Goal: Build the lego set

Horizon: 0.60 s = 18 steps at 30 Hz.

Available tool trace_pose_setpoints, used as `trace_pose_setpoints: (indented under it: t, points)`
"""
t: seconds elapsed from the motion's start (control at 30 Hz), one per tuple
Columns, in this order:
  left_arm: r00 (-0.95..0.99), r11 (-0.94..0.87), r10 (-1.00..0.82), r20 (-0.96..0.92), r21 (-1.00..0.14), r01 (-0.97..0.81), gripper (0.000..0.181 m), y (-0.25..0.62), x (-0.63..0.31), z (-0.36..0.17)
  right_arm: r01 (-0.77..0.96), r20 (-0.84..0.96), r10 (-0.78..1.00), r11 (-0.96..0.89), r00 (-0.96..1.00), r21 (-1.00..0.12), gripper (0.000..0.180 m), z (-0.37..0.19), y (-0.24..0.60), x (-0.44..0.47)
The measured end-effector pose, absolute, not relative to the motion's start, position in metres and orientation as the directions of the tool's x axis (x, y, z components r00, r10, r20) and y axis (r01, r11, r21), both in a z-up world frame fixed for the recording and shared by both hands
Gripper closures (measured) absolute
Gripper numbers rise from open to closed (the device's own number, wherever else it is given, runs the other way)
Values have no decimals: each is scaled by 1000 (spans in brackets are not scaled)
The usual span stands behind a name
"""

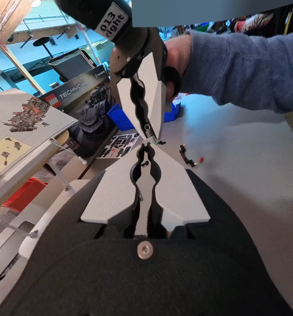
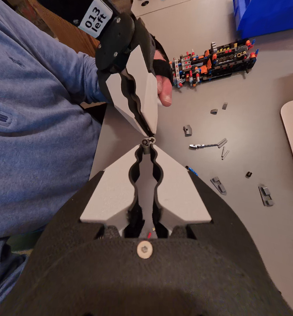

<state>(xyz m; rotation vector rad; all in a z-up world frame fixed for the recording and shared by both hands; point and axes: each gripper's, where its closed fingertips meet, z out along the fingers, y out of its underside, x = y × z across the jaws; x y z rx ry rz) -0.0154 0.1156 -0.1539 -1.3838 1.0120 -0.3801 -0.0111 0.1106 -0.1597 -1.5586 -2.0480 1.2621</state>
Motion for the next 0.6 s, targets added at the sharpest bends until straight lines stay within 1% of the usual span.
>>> trace_pose_setpoints:
  t: [0.37,0.6]
  points:
    - [567,147,-795,-217,-975,-167,181,120,-9,-143,607,-287,880,1,-378,-795,174,-151,114,-5]
    - [562,113,-814,-147,-989,-96,181,123,-6,-141,596,-291,880,-11,-376,-803,174,-148,117,-1]
